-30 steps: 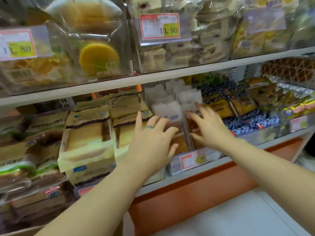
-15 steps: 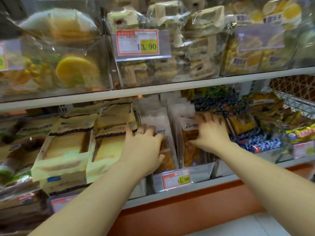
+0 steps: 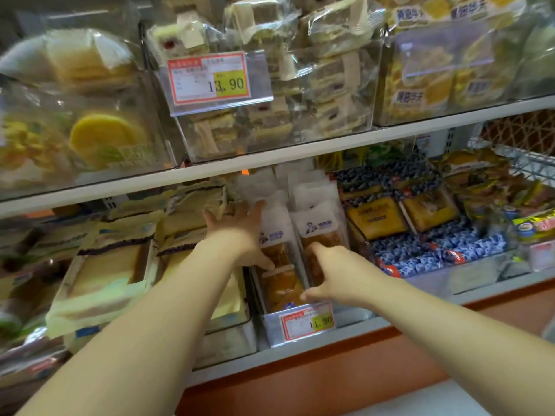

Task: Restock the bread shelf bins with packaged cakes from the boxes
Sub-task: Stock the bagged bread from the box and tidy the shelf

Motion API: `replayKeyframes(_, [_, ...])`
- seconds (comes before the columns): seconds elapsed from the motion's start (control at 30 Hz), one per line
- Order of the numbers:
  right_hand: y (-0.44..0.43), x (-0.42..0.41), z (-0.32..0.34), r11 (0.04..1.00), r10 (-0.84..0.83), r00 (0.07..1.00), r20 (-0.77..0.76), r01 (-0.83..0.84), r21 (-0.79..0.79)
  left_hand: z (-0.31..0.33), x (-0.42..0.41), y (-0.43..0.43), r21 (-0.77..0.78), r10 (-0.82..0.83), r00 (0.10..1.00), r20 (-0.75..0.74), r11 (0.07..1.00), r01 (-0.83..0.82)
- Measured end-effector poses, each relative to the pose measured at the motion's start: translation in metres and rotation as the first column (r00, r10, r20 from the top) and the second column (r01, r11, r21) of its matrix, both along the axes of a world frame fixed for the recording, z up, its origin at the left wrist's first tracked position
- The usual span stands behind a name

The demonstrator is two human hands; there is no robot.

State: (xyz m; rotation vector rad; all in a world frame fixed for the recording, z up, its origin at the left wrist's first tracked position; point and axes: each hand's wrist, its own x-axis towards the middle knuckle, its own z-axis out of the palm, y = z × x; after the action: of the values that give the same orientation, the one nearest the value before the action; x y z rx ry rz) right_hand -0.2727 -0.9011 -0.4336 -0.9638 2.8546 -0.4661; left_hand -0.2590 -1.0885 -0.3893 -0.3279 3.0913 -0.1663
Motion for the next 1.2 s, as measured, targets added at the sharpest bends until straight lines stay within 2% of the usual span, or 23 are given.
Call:
replayKeyframes(0.13, [-0.012, 0.0, -0.006, 0.998, -0.06, 0.998, -0.035, 0.06, -0.016, 0.005, 0.0, 0.0, -0.006, 0.008, 0.999, 0.034, 1.0, -0.008])
replayKeyframes(0.37, [-0.021, 0.001, -0.015, 0.99, -0.133, 0.962, -0.24, 0.141, 0.017, 0.005, -0.002, 0.005, -0.039, -0.026, 0.999, 0.045, 0.999, 0.028])
replayKeyframes(0.53, [-0.023, -0.001, -0.017, 0.985, -0.158, 0.945, -0.287, 0.172, 0.023, 0.001, -0.009, 0.002, 0.035, -0.088, 0.996, -0.029, 0.995, 0.089])
replayKeyframes(0.63, [-0.023, 0.0, -0.019, 0.985, -0.161, 0.947, -0.279, 0.171, 0.009, -0.002, -0.008, 0.0, 0.042, -0.101, 0.994, -0.036, 0.994, 0.102])
replayKeyframes(0.73, [-0.023, 0.001, -0.02, 0.989, -0.15, 0.957, -0.247, 0.147, -0.032, -0.001, -0.011, -0.001, 0.069, -0.101, 0.995, 0.024, 0.993, 0.099])
replayKeyframes(0.9, [-0.015, 0.004, -0.014, 0.973, -0.149, 0.963, -0.226, 0.102, -0.208, -0.005, -0.01, 0.0, 0.032, -0.123, 0.992, -0.031, 0.992, 0.124])
replayKeyframes(0.93, [-0.013, 0.005, -0.014, 0.975, -0.115, 0.964, -0.238, 0.064, -0.212, -0.006, -0.008, 0.0, 0.023, -0.123, 0.991, -0.051, 0.992, 0.124])
replayKeyframes(1.0, [-0.011, 0.009, -0.016, 0.993, -0.008, 0.973, -0.231, -0.019, -0.117, -0.006, -0.006, 0.002, 0.001, -0.129, 0.988, -0.079, 0.992, 0.13])
replayKeyframes(1.07, [-0.011, 0.01, -0.018, 0.997, 0.073, 0.987, -0.141, -0.078, -0.026, -0.006, -0.002, 0.008, -0.037, -0.158, 0.982, -0.104, 0.987, 0.155])
replayKeyframes(1.2, [-0.015, 0.007, -0.014, 0.985, 0.155, 0.988, 0.027, -0.153, -0.079, -0.005, 0.005, 0.016, -0.206, -0.258, 0.941, -0.217, 0.955, 0.215])
